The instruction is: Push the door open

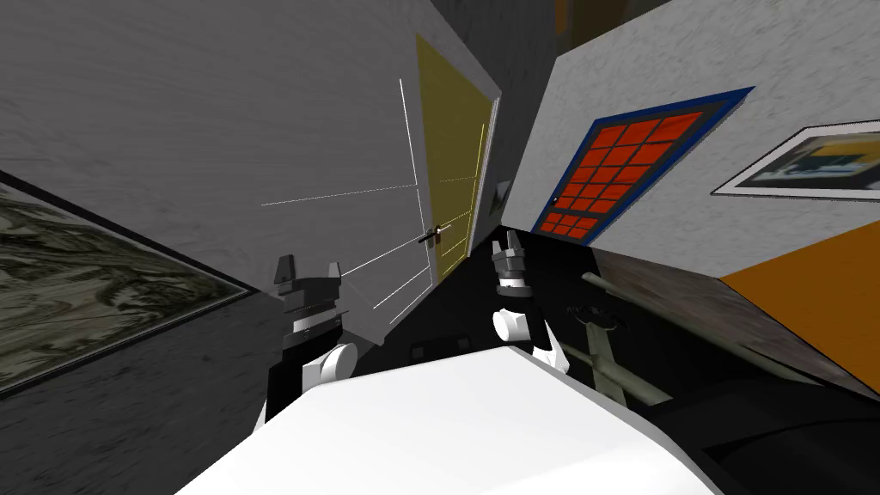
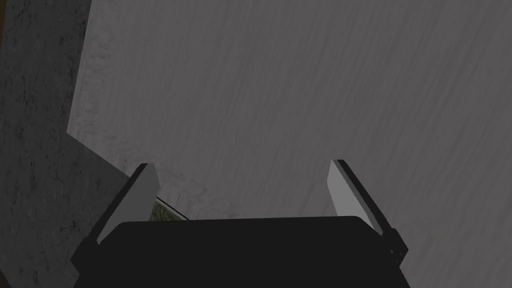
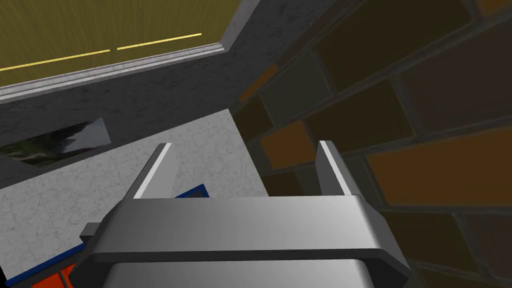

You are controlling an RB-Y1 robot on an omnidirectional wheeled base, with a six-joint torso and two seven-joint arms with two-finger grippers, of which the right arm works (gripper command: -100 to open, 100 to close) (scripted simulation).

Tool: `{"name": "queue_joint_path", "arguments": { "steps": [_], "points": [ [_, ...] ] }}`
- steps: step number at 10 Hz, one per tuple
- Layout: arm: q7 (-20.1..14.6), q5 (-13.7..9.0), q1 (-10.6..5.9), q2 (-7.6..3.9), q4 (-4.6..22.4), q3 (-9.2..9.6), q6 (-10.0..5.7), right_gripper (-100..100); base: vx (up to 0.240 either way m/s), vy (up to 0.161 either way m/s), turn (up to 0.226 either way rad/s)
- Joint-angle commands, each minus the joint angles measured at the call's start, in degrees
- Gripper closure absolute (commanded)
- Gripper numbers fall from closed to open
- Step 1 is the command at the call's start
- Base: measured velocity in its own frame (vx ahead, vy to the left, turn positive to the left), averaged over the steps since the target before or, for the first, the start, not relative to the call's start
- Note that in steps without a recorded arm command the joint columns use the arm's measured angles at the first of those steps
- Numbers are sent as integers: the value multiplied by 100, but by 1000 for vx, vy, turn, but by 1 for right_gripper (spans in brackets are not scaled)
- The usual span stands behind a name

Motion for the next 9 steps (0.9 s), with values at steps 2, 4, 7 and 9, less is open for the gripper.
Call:
{"name": "queue_joint_path", "arguments": {
  "steps": [2, 4, 7, 9],
  "points": [
    [-30, 15, -113, -54, 229, 72, 31, -100, 68, -64, 83],
    [-60, 30, -223, -99, 452, 142, 61, -100, 162, -87, 79],
    [-111, 55, -412, -167, 835, 262, 113, -100, 165, -123, 93],
    [-142, 70, -526, -201, 1066, 334, 144, -100, 74, -96, 91]
  ]
}}
